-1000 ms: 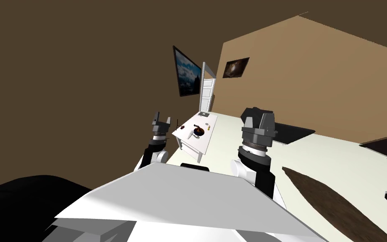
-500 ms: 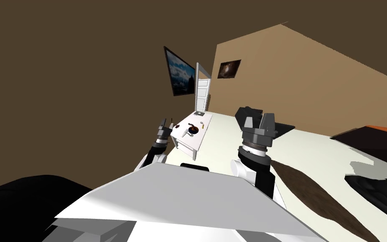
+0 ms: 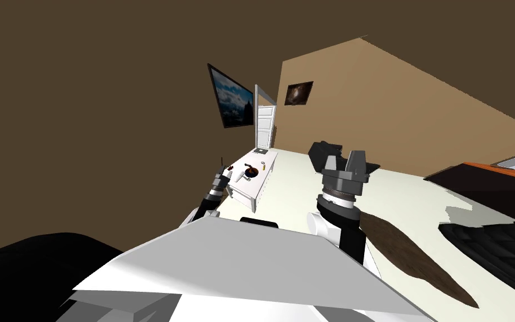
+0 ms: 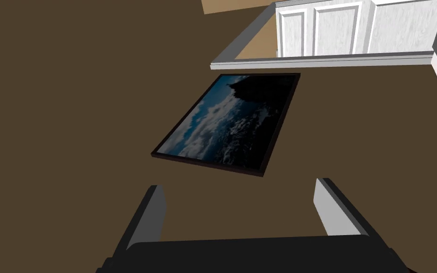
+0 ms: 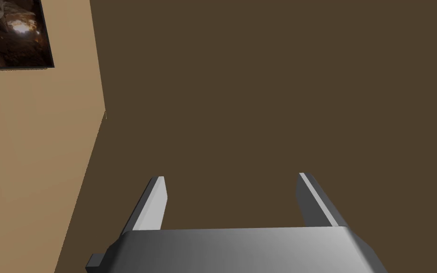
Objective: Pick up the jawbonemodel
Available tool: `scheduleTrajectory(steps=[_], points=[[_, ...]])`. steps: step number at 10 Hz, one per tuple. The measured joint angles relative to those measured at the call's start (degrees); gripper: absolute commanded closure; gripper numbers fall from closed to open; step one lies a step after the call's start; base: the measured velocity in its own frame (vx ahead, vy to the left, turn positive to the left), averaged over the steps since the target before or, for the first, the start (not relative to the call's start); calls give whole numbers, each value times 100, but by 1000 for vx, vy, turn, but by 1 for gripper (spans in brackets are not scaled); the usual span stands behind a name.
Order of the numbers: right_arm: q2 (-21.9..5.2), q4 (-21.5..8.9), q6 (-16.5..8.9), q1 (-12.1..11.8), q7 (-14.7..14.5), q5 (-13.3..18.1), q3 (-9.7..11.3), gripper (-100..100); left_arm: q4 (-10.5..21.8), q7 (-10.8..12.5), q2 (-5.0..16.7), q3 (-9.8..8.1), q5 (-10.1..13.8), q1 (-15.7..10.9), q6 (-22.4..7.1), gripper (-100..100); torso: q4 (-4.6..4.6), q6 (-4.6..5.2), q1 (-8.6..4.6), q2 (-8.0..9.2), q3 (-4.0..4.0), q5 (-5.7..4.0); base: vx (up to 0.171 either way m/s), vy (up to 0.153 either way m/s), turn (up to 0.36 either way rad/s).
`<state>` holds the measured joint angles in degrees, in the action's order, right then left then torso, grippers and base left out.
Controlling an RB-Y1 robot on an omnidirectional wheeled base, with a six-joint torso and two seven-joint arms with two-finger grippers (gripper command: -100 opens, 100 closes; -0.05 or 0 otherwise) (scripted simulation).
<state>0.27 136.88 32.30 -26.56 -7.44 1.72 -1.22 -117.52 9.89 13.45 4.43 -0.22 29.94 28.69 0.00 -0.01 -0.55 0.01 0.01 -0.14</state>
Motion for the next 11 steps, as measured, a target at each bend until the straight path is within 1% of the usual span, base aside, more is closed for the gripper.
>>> scheduleTrajectory(steps=[1, 2, 3, 4, 8, 9, 10, 11], points=[[0, 0, 0, 0, 0, 0, 0, 0, 178, 27, 88, 10, -28, 12, 25, -100, 0, 1, -6, 0, 0, 0, 34, -212, -76], [0, 0, 0, 0, 0, 0, 0, 0, 351, 10, 138, 95, -108, 42, 35, -100, -1, 2, -21, -7, -4, -3, 40, -158, -14], [0, 0, 0, 0, 0, 0, 0, 0, 470, 15, 195, 110, -130, 56, 29, -100, -2, 0, -5, -10, -6, -2, 35, -128, -42], [0, 0, 0, 0, 0, 0, 0, 0, 660, 63, 328, 92, -139, 80, 75, -100, -2, 1, 7, -9, -5, 2, 26, -114, -26], [0, 0, 0, 0, 0, 0, 0, 0, 1139, 174, 663, 123, -215, 195, 117, -100, -3, 1, 2, -15, -9, 1, 50, -141, -30], [0, 0, 0, 0, 0, 0, 0, 0, 1314, 197, 723, 126, -226, 121, 92, -100, -3, 0, 11, -16, -9, 1, 58, -120, -36], [0, 0, 0, -1, 0, 0, 0, 0, 1507, 213, 815, 152, -260, 162, 148, -100, -4, 0, 13, -16, -9, 3, 51, -110, -15], [-1, 0, 0, -1, 0, 0, -1, 0, 1598, 234, 887, 155, -271, 215, 166, -100, -3, 0, 17, -14, -8, 3, 71, -163, -33]])
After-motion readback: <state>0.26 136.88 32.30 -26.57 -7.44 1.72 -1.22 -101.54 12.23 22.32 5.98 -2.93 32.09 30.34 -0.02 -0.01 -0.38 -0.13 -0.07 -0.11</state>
